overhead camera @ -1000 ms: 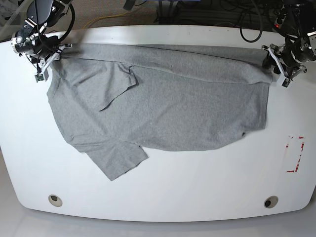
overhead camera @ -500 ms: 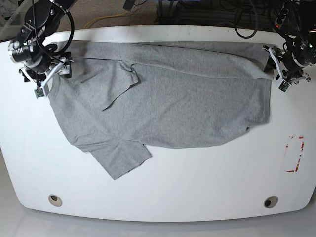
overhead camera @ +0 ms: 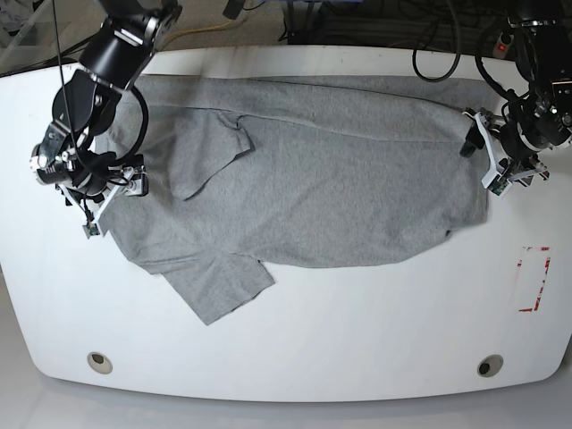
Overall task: Fold the T-shirt properly
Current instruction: 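Move both grippers to the opposite shirt edge and grasp it, then fold the grasped edge over toward the held edge with both grippers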
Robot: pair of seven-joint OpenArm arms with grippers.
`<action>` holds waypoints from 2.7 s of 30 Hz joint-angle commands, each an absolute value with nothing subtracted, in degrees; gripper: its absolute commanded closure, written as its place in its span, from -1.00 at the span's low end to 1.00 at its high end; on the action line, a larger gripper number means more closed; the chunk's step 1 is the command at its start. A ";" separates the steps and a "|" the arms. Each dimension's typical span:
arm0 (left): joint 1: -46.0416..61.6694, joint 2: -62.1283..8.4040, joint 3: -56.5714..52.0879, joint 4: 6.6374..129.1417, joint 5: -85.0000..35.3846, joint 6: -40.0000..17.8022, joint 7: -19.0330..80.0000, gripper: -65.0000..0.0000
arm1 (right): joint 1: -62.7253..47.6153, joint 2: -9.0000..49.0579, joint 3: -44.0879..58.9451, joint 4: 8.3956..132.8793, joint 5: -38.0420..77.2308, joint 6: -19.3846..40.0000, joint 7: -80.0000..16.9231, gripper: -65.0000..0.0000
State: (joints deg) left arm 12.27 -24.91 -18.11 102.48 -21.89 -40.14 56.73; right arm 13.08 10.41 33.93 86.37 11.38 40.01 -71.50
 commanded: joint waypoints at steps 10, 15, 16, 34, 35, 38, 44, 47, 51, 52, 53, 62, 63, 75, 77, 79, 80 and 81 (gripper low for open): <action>6.29 -25.63 -18.51 100.97 -22.02 -40.00 56.13 -0.42 | 32.66 16.48 34.15 53.76 -0.57 40.00 -46.11 -0.64; 3.65 -25.54 -18.77 97.27 -22.11 -40.00 56.13 -0.32 | 38.64 19.56 34.15 36.88 -5.93 40.00 -31.25 -0.64; 3.30 -25.54 -18.77 96.75 -22.20 -40.00 56.13 -0.31 | 39.52 20.35 34.15 33.71 -6.37 40.00 -28.70 -0.64; -4.18 -20.53 -30.11 89.80 -22.02 -37.58 56.13 -0.54 | 38.55 18.42 33.98 23.52 -7.16 40.00 -17.01 -0.59; -5.41 -20.44 -30.29 88.84 -22.02 -35.56 56.13 -0.62 | 38.55 18.15 33.98 23.52 -7.16 40.00 -17.01 -0.51; -7.52 -20.35 -30.81 85.49 -22.11 -30.37 56.13 -0.74 | 38.55 18.15 33.98 23.52 -7.16 40.00 -17.01 -0.12; -12.79 -18.77 -32.13 79.60 -22.11 -24.48 56.04 -0.78 | 38.55 18.15 33.98 23.60 -7.16 40.00 -17.01 0.74; -14.81 -18.77 -31.60 76.09 -22.11 -24.48 55.34 -0.78 | 38.55 18.15 33.98 23.60 -7.08 40.00 -17.01 0.71; -17.19 -18.77 -27.82 69.93 -22.11 -24.48 52.18 -0.77 | 38.55 18.07 34.07 23.60 -7.08 40.00 -17.01 0.70; -17.89 -18.77 -26.77 68.00 -22.20 -24.48 51.56 -0.77 | 38.55 18.07 34.07 23.60 -7.08 40.00 -17.01 0.70; -18.51 -18.77 -25.98 66.51 -22.29 -24.48 51.21 -0.76 | 38.55 18.07 34.07 23.60 -7.08 40.00 -17.01 0.70; -20.88 -18.77 -22.20 59.21 -22.02 -24.31 48.04 -0.76 | 38.55 18.07 34.07 23.60 -6.99 40.00 -17.01 0.71; -20.88 -18.77 -21.93 58.33 -22.02 -24.31 47.78 -0.76 | 38.55 18.07 34.07 23.60 -6.99 40.00 -17.01 0.71; -20.97 -18.95 -15.16 55.96 -22.46 -24.57 47.87 0.74 | 39.60 18.07 34.07 23.69 -6.99 40.00 -17.10 0.71; -20.97 -18.95 -15.16 56.04 -22.46 -24.57 47.87 1.00 | 40.04 18.07 34.07 23.69 -6.99 40.00 -17.19 0.72; -20.97 -18.95 -15.16 56.22 -22.46 -24.57 47.87 1.00 | 40.13 18.07 33.98 23.78 -6.99 40.00 -17.27 0.72; -20.97 -18.95 -15.25 57.36 -22.46 -24.57 47.87 1.00 | 40.22 18.07 33.98 23.87 -6.99 40.00 -17.27 0.77; -20.70 -18.95 -15.25 58.59 -22.46 -24.57 47.78 1.00 | 40.22 18.07 33.98 24.22 -6.99 40.00 -17.27 0.83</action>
State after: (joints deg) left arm -19.62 -18.13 -14.98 55.79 -22.28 -24.45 48.21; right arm 38.13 17.28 34.02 22.83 -7.73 39.59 -18.26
